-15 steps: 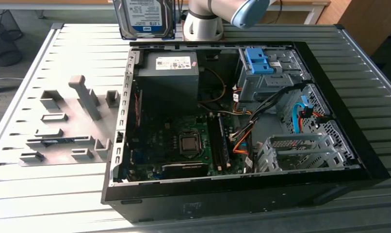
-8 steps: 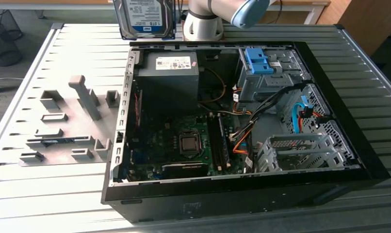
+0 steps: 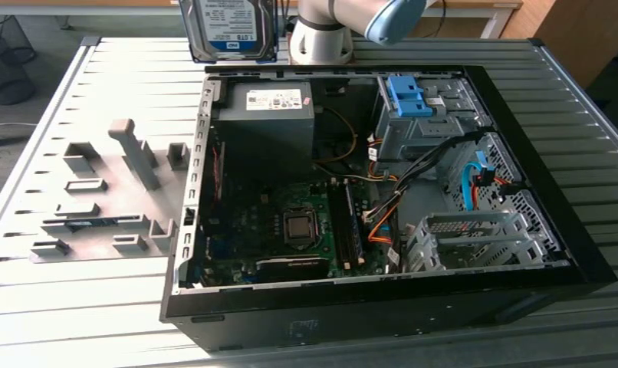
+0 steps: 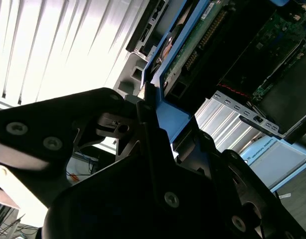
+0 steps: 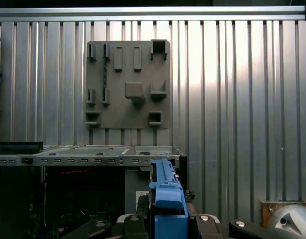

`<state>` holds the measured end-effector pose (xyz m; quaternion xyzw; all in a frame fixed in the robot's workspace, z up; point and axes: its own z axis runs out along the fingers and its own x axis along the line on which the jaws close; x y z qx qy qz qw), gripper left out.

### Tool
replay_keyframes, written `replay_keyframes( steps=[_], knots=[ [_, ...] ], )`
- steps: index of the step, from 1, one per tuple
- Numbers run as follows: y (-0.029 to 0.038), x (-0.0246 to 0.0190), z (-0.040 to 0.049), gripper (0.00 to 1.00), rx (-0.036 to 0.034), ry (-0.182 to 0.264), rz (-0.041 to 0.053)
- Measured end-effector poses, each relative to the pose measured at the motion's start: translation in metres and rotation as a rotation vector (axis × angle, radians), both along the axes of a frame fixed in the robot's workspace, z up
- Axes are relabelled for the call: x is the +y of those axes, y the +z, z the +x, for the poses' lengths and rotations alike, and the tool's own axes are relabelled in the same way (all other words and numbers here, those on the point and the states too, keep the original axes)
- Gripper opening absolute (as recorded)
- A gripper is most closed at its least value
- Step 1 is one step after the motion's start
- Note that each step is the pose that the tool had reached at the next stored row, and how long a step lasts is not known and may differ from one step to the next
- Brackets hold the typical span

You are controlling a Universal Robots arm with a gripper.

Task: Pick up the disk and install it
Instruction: 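Pick up the disk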

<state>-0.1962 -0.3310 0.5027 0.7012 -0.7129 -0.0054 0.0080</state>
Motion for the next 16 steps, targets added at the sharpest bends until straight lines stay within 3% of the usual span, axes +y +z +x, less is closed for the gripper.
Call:
replay_keyframes(
  steps=[16],
  knots=[
    [0.0000, 0.0000, 0.0005, 0.36, 0.0000, 0.000, 0.0000]
  ],
)
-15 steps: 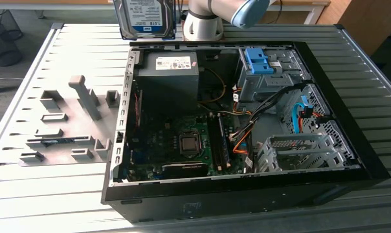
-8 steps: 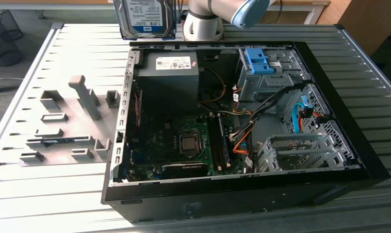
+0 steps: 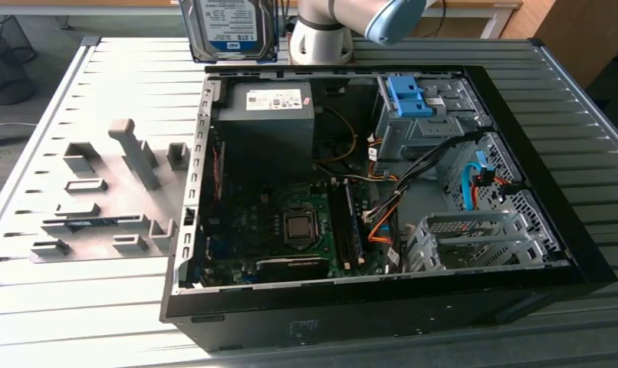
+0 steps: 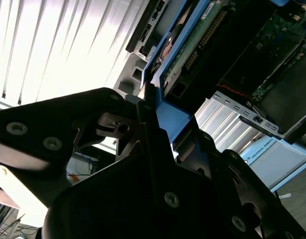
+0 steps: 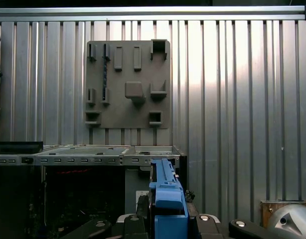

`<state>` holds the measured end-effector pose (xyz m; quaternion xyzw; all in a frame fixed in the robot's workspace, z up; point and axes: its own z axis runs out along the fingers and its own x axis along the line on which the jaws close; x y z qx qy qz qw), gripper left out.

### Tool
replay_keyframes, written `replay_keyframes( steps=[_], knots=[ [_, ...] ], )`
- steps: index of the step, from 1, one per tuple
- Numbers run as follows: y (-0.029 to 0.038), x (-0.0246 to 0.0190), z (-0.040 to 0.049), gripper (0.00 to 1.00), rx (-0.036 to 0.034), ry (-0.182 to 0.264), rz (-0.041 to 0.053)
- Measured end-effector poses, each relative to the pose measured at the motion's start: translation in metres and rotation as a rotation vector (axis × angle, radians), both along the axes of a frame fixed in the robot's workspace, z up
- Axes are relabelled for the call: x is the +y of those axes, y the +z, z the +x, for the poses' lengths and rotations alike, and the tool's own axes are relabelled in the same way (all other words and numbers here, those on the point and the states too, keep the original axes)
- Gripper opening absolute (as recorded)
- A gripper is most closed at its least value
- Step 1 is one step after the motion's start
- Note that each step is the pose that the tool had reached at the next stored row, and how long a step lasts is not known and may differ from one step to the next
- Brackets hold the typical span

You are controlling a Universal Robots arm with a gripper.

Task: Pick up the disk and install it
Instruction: 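Pick up the disk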

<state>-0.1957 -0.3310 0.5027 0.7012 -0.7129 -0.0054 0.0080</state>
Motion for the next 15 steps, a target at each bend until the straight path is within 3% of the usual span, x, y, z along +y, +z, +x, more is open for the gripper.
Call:
replay_keyframes(
  steps=[15],
  knots=[
    [0.0000, 0.0000, 0.0009, 0.36, 0.0000, 0.000, 0.0000]
  ],
)
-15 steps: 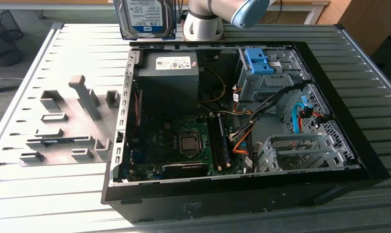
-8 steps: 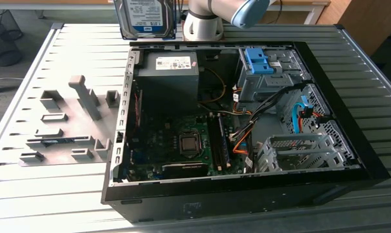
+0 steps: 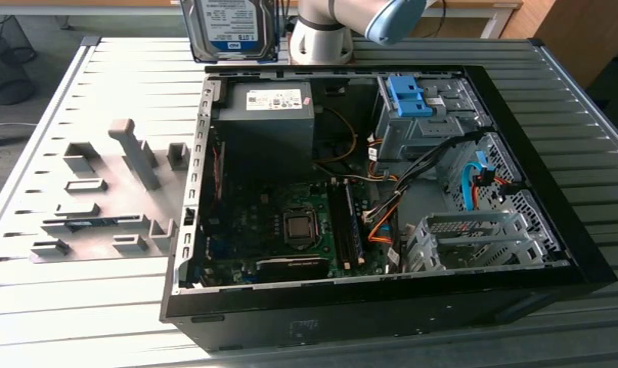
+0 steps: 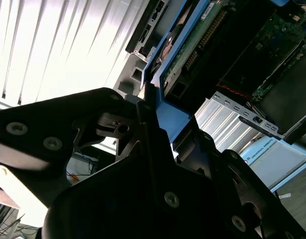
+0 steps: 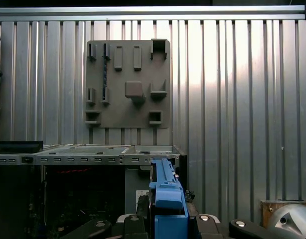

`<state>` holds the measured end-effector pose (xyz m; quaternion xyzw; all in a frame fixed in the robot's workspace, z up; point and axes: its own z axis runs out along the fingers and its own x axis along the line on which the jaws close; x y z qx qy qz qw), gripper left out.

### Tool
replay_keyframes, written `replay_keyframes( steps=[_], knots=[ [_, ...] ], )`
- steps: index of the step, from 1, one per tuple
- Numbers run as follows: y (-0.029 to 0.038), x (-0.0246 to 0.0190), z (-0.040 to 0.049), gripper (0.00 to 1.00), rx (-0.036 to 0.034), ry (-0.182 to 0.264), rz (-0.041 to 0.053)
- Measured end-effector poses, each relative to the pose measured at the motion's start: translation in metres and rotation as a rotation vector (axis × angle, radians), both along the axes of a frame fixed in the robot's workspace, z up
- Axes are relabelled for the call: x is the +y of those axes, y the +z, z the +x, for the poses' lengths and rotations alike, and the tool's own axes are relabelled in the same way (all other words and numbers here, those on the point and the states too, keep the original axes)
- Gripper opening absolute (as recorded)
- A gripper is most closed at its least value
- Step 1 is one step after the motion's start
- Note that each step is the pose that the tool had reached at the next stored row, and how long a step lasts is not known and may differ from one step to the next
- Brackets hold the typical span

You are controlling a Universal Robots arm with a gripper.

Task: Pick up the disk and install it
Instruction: 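Pick up the disk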

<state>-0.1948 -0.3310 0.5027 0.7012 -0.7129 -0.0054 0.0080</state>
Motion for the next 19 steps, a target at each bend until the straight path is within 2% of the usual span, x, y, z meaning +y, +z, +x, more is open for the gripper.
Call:
replay_keyframes(
  steps=[6, 13, 19],
  knots=[
    [-0.0001, -0.0026, 0.0000, 0.36, -0.0001, 0.000, 0.0001],
    [0.0000, -0.0027, 0.0001, 0.36, 0.0001, 0.000, -0.0001],
    [0.0000, -0.0027, 0.0037, 0.36, 0.0001, 0.000, -0.0001]
  ],
)
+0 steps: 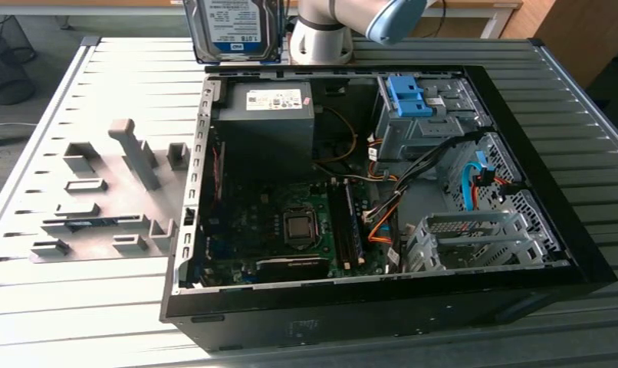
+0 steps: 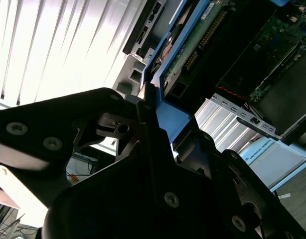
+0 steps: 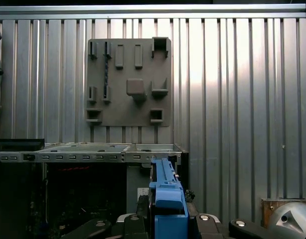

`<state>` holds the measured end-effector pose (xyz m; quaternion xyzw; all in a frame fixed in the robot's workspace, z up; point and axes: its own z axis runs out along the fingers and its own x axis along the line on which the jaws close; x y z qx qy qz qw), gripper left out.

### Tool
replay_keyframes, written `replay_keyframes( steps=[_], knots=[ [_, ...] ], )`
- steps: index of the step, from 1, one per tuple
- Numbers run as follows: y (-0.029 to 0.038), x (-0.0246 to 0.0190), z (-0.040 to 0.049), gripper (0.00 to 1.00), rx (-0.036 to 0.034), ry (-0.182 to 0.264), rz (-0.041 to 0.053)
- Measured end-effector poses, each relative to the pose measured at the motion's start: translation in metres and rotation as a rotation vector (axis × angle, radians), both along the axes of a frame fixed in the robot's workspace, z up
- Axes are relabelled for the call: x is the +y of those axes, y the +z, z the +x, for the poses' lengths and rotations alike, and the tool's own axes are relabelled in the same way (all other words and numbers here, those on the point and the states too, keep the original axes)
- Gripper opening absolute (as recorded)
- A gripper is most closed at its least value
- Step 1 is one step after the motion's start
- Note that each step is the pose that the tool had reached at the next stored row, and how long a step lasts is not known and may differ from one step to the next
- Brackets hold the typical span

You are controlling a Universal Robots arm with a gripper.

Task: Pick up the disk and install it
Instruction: 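Pick up the disk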

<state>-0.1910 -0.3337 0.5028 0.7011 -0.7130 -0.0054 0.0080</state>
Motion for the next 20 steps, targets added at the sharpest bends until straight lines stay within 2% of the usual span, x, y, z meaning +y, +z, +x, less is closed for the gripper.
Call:
replay_keyframes(
  steps=[20],
  knots=[
    [-0.0001, -0.0017, 0.0010, 0.36, 0.0000, 0.000, 0.0000]
  ],
)
